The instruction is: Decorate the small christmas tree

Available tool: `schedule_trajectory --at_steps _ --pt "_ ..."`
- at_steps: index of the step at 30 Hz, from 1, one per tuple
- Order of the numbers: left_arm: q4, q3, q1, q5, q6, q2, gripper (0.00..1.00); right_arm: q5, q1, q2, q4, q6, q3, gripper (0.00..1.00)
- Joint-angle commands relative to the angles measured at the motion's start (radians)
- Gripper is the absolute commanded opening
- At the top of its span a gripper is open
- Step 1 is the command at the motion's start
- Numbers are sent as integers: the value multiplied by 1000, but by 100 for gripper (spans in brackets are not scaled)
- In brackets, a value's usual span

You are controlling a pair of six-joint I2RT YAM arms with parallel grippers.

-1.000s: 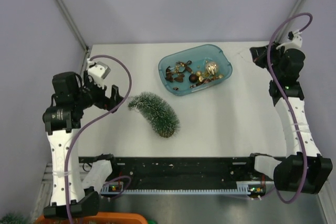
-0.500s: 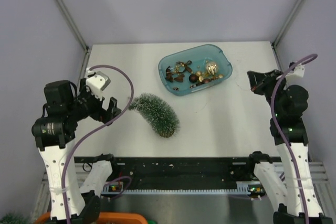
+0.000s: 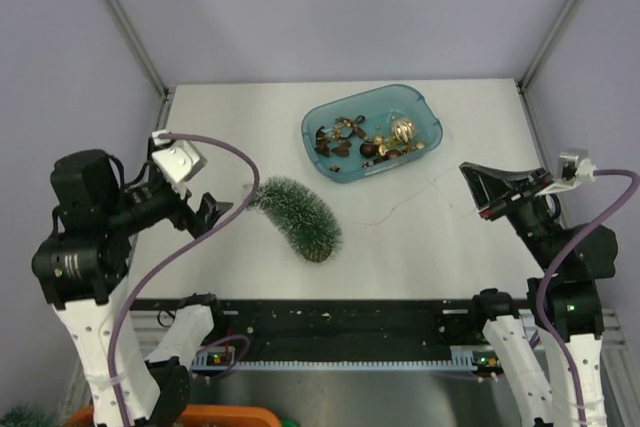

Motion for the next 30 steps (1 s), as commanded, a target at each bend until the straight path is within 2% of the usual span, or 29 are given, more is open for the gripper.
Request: schedule_trajectory --at_steps 1,4,6,8,11,14,18,21,24,30 --pt "-54 96 5 -33 -24 -79 95 -140 13 -1 103 39 22 0" --pt "-49 273 5 71 -70 -28 98 -203 13 7 203 85 9 0" --pt "-26 337 5 157 -122 1 99 -248 13 18 255 116 8 0" --pt "99 303 5 215 -284 -11 99 -291 13 29 309 141 11 0" --pt "364 126 7 238 -476 -86 99 -401 13 73 395 187 32 0" --pt "485 18 8 229 -516 -126 99 -473 13 108 476 242 46 0" --pt "485 36 8 281 -533 -80 99 -515 13 151 590 306 72 0" --pt "539 44 8 332 -614 -59 99 -540 13 194 680 362 90 0" --pt "635 39 8 358 -734 -49 99 -558 13 223 778 423 97 0" --pt "861 48 8 349 -1004 -36 99 -579 13 248 803 451 95 0"
